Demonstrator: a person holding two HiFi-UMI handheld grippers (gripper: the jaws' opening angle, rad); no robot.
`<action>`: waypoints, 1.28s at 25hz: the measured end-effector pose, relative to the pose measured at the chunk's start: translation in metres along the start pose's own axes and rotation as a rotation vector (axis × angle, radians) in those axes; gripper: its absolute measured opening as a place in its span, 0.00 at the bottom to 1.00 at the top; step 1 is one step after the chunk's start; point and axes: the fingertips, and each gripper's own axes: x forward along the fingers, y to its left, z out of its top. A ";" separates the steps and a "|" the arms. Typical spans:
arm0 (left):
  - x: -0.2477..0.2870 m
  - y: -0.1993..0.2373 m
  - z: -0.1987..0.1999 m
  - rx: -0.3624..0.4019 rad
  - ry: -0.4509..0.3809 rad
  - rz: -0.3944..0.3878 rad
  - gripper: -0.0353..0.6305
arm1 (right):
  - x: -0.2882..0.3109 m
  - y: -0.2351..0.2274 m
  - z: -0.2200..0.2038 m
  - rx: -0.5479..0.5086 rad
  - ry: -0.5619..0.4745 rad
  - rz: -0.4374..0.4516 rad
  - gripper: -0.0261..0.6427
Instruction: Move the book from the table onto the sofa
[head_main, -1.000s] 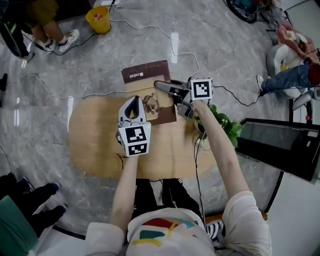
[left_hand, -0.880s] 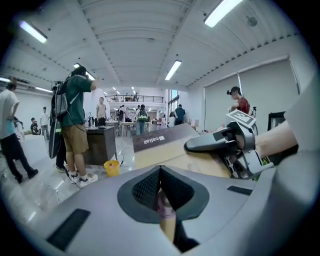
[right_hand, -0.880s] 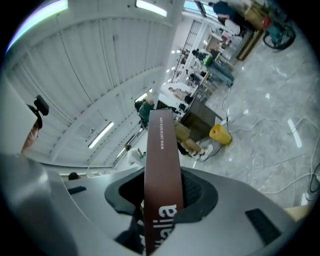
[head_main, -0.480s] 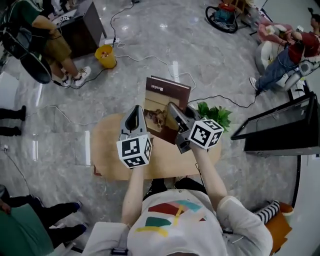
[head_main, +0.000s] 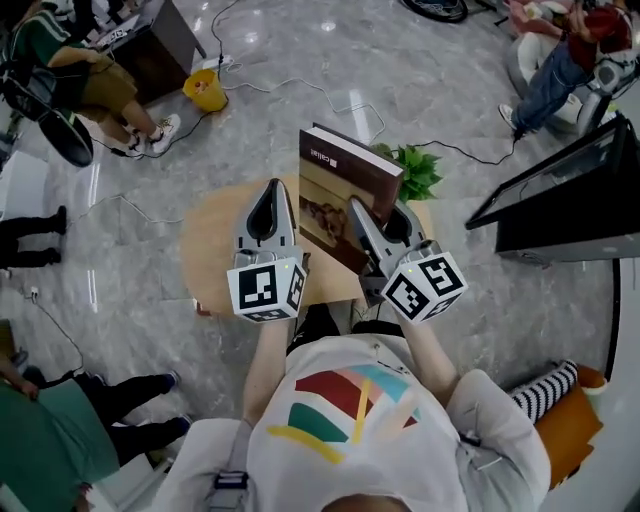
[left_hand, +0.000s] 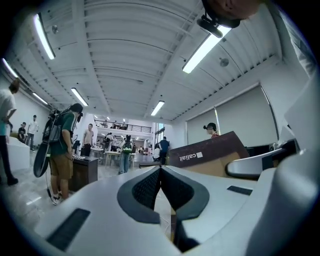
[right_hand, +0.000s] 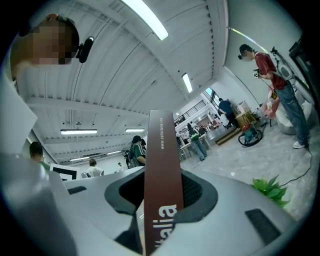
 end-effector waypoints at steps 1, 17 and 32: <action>0.000 -0.011 0.003 0.002 -0.007 -0.016 0.06 | -0.012 -0.002 0.005 -0.010 -0.014 -0.011 0.27; 0.001 -0.232 -0.009 -0.057 -0.017 -0.749 0.06 | -0.230 -0.046 0.027 -0.107 -0.299 -0.706 0.27; -0.117 -0.491 -0.043 -0.001 0.084 -1.371 0.06 | -0.495 -0.032 0.005 -0.071 -0.598 -1.307 0.27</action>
